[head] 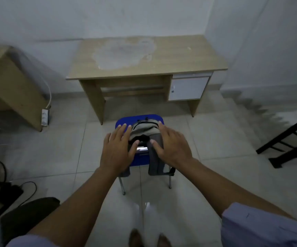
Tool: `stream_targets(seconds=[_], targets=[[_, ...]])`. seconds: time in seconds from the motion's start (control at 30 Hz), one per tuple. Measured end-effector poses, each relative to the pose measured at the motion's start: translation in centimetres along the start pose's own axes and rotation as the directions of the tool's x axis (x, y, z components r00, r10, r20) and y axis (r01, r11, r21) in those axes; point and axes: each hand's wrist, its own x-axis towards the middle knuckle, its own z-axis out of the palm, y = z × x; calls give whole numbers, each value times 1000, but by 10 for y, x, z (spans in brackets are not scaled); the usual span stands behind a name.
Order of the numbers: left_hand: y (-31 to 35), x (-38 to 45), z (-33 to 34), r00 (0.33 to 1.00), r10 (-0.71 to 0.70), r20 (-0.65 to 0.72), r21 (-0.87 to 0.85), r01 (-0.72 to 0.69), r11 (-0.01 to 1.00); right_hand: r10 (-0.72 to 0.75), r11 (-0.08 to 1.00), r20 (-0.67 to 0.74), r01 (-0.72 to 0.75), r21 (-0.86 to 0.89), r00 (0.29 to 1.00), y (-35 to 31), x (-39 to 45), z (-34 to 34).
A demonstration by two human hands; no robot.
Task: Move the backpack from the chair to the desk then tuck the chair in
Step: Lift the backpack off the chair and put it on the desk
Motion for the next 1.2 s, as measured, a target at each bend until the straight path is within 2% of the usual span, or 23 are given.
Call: stream_targets(seconds=[0.13,0.33,0.43,0.53,0.63,0.7,0.8,0.87,1.1,1.2], targets=[[-18,-1,15,991,-26,132,-34,31,999,130,991,164,-131,-2,978,5,-10,17],[-38,2,21,976,27,216,-46,-18,999,252,964,130,-261,57,959,5,-16,30],[-42,3,23,973,42,229,-77,-25,997,347,907,184,-379,184,919,6,-14,31],[-44,7,22,965,71,251,-99,-47,994,402,805,279,-481,346,872,16,-3,21],[-46,10,22,957,82,278,-112,-53,992,394,790,330,-499,357,858,31,12,4],[-47,13,22,953,93,287,-129,-57,990,420,829,285,-492,267,862,36,24,-5],[-48,18,24,951,83,298,-146,-40,988,411,910,136,-415,7,902,33,45,-8],[-48,21,25,957,53,285,-155,-9,988,389,921,78,-387,-42,918,25,56,-5],[-47,32,28,971,-39,234,-172,81,982,397,909,-13,-391,146,918,9,69,17],[-45,33,29,975,-62,214,-190,103,976,444,868,43,-442,225,895,15,66,30]])
